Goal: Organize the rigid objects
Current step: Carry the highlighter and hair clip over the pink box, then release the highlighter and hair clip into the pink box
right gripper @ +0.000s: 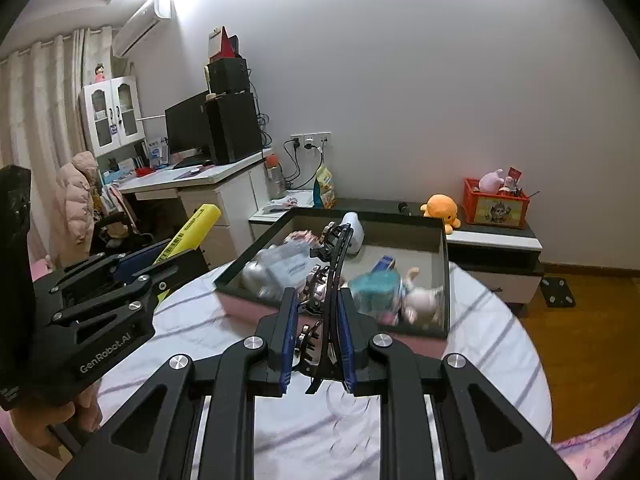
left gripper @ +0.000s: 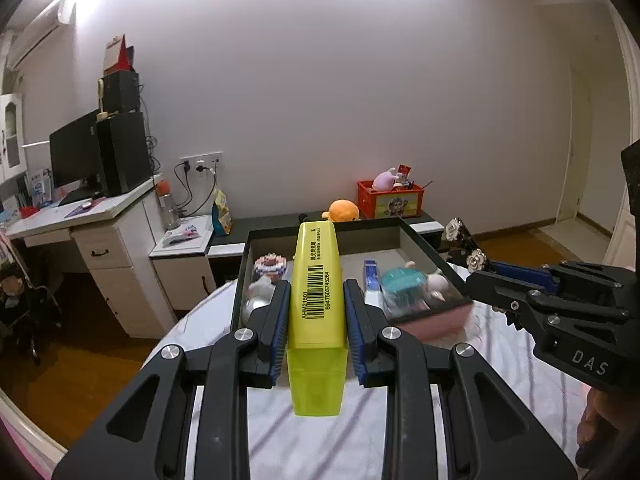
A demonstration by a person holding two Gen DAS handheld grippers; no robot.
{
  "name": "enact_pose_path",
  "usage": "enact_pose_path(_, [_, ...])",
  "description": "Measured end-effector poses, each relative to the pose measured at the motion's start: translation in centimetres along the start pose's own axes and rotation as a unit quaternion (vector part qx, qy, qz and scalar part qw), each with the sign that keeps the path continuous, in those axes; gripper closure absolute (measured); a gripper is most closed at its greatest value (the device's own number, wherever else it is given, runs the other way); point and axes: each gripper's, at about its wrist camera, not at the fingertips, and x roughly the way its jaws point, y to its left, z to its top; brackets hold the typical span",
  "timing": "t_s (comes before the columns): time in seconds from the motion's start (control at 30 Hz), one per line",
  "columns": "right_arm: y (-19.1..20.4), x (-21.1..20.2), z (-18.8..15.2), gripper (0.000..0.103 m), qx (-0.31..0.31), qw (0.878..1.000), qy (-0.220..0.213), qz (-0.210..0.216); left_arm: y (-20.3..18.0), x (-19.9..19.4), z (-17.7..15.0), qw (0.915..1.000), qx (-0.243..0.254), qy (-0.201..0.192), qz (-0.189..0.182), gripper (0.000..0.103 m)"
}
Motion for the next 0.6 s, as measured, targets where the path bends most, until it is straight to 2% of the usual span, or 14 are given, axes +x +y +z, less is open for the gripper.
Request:
enact_pose_path(0.2, [-2.0, 6.1, 2.5, 0.083, 0.005, 1.000, 0.026, 0.005, 0.6, 7.6, 2.0, 0.9991, 0.003, 0.042, -0.007, 0.076])
enact_pose_path(0.4, [-3.3, 11.9, 2.6, 0.083, 0.018, 0.998, 0.066, 0.005, 1.6, 14.2, 1.8, 0.9955, 0.000, 0.095, 0.006, 0.076])
enact_pose_path(0.5, [-3.1, 13.9, 2.4, 0.083, 0.009, 0.997, 0.082, 0.007, 2.1, 16.2, 1.2, 0.9936, -0.009, 0.112, 0.001, 0.076])
enact_pose_path(0.6, [-3.0, 15.1, 2.0, 0.082, 0.009, 0.996, 0.093, 0.014, 2.1, 16.8, 0.8, 0.9935, -0.007, 0.114, 0.005, 0.076])
